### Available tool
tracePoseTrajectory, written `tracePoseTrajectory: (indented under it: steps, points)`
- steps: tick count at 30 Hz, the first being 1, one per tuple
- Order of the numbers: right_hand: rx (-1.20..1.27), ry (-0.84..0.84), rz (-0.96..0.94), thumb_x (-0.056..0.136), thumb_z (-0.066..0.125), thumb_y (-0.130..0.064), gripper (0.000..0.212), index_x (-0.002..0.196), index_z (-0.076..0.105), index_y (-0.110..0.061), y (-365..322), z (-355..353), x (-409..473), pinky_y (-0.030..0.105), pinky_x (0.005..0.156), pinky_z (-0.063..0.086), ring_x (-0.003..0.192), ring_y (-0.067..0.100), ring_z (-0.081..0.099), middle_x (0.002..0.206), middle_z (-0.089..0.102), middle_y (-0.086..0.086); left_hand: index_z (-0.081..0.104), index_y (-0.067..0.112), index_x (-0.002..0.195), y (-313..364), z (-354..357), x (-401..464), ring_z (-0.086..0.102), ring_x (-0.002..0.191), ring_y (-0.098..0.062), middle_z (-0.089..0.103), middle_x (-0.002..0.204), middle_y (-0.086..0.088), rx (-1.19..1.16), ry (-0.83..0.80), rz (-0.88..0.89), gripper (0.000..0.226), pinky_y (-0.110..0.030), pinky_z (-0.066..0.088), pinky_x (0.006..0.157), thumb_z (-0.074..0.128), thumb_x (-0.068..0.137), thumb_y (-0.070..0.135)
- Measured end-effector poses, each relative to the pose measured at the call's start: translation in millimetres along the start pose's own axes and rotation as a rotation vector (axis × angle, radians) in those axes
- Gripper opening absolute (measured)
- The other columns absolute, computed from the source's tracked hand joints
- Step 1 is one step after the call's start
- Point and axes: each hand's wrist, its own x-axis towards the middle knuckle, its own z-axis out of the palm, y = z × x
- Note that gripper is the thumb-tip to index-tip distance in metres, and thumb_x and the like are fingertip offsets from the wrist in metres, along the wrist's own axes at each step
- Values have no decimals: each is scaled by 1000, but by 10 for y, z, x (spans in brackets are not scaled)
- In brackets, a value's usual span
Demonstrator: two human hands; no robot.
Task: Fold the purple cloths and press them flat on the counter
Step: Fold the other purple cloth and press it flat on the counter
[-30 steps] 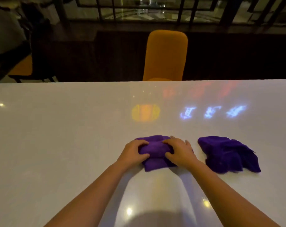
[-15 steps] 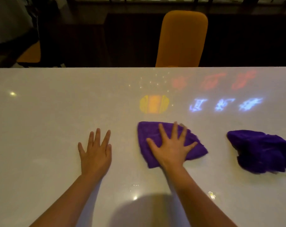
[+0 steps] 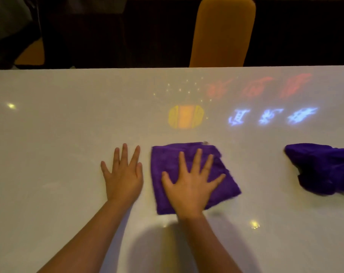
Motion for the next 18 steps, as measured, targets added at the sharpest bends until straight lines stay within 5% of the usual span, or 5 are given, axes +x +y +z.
tracePoseTrajectory:
  steps: [3, 7, 10, 12, 18]
  points:
    - [-75, -8, -92, 77, 25, -69, 73, 143, 15, -37, -45, 149, -336, 65, 101, -20, 139, 28, -22, 157, -7, 1, -1, 38, 145, -4, 8, -5, -1, 147, -23, 3, 160, -2, 51, -33, 18, 56, -58, 4, 114, 19, 94, 48]
    - [-63, 158, 62, 78, 36, -58, 62, 133, 46, -30, 402, 24, -544, 73, 102, 10, 141, 36, 19, 152, 26, 8, 0, 39, 145, 10, -29, -32, 0, 147, -21, 4, 160, 1, 14, -12, 2, 53, -57, 5, 114, 11, 94, 44]
    - [-42, 33, 135, 84, 29, -61, 64, 143, 19, -37, 57, 65, -310, 71, 103, -8, 143, 34, -7, 155, -7, 1, 1, 39, 145, 8, -26, -34, 1, 147, -20, 5, 160, 1, 1, -7, 5, 52, -57, 5, 114, 13, 94, 43]
    - [21, 38, -32, 83, 30, -62, 63, 141, 21, -40, -145, 126, -139, 68, 101, -17, 143, 34, -8, 158, 1, 1, 1, 40, 145, 3, -28, -24, 1, 147, -20, 5, 160, 1, -8, -15, 3, 53, -56, 5, 114, 12, 94, 44]
    - [-29, 35, 132, 84, 28, -64, 63, 141, 22, -39, 819, -210, 976, 70, 107, 2, 144, 31, -4, 158, 4, 1, -3, 41, 144, -32, -29, -34, -3, 147, -19, -1, 160, 3, 3, -37, 26, 56, -55, 4, 115, 12, 91, 52]
